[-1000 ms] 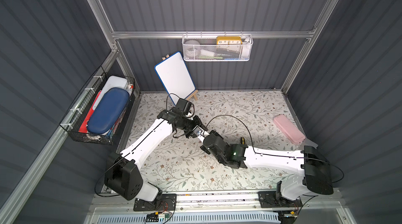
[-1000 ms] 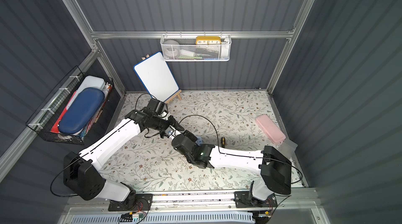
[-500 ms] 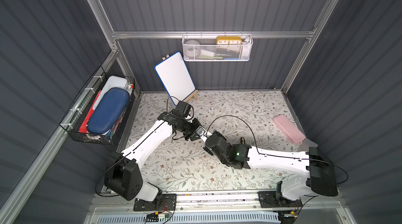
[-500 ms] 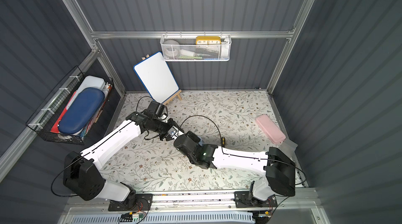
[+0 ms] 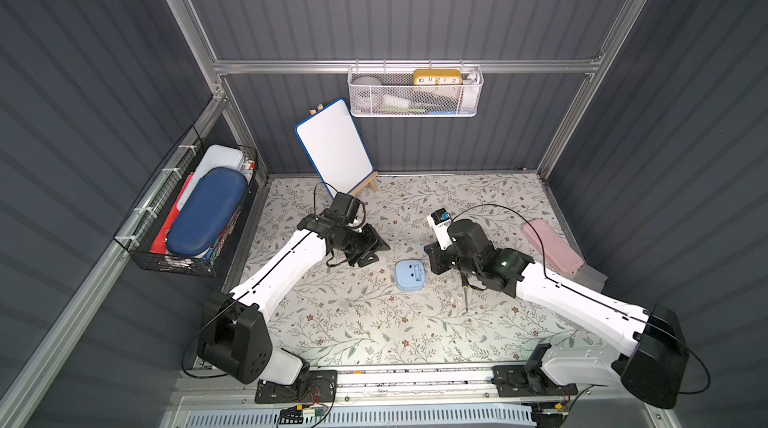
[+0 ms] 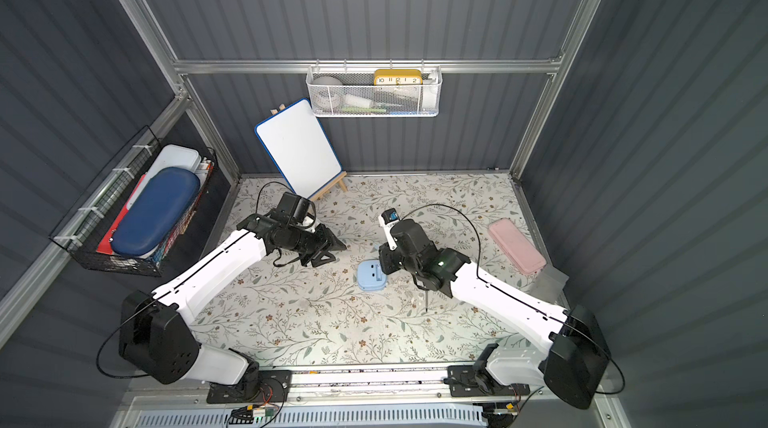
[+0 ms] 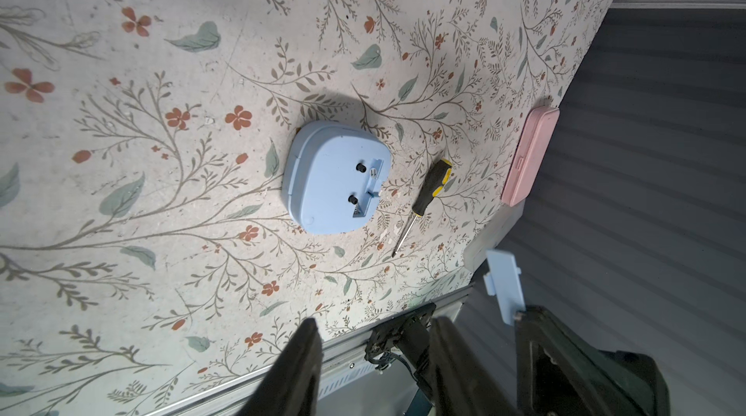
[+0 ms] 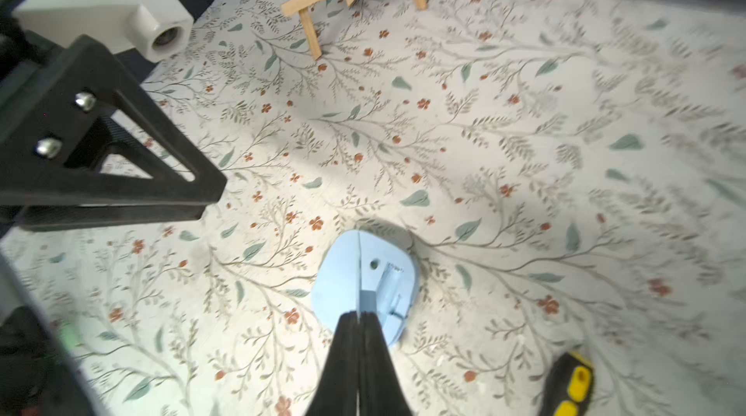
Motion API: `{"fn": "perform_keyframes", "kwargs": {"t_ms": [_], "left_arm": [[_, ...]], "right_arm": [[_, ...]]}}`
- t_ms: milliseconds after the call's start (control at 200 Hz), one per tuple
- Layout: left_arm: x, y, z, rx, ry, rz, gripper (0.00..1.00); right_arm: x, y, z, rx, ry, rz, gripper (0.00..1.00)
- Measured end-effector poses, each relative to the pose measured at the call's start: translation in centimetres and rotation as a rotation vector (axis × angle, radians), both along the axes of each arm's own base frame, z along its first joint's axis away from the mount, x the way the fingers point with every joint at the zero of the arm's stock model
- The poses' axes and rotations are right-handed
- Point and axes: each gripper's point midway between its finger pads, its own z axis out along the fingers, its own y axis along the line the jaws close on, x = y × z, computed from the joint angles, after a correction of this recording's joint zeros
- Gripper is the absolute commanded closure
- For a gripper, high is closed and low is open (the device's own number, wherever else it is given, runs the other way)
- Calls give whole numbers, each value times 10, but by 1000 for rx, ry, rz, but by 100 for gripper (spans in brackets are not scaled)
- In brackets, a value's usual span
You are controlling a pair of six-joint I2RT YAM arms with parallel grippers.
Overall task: Remove the battery from the alarm
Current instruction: Pick up the cover from the center of the board, then place the cover at the center of the board.
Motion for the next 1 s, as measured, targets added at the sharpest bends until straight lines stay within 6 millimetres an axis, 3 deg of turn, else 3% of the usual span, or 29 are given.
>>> {"fn": "perform_keyframes", "kwargs": {"t_ms": [205, 390, 535, 680, 1001], "left_arm": [[3, 2, -13, 11, 0, -11, 52], [5, 2, -18, 14, -9, -21, 53], [5, 2, -21, 14, -15, -26, 53], [4, 2, -26, 16, -11, -26, 54], [2, 3, -33, 17, -3, -27, 55]], "right_arm": [[-15, -15, -32, 214, 310, -19, 100], [-60, -7, -71, 296, 603, 58, 100], [-82, -10, -85, 296, 705, 71, 100], [-90, -13, -95, 268, 760, 72, 100], [-109, -16, -143, 230, 923, 61, 100]]}}
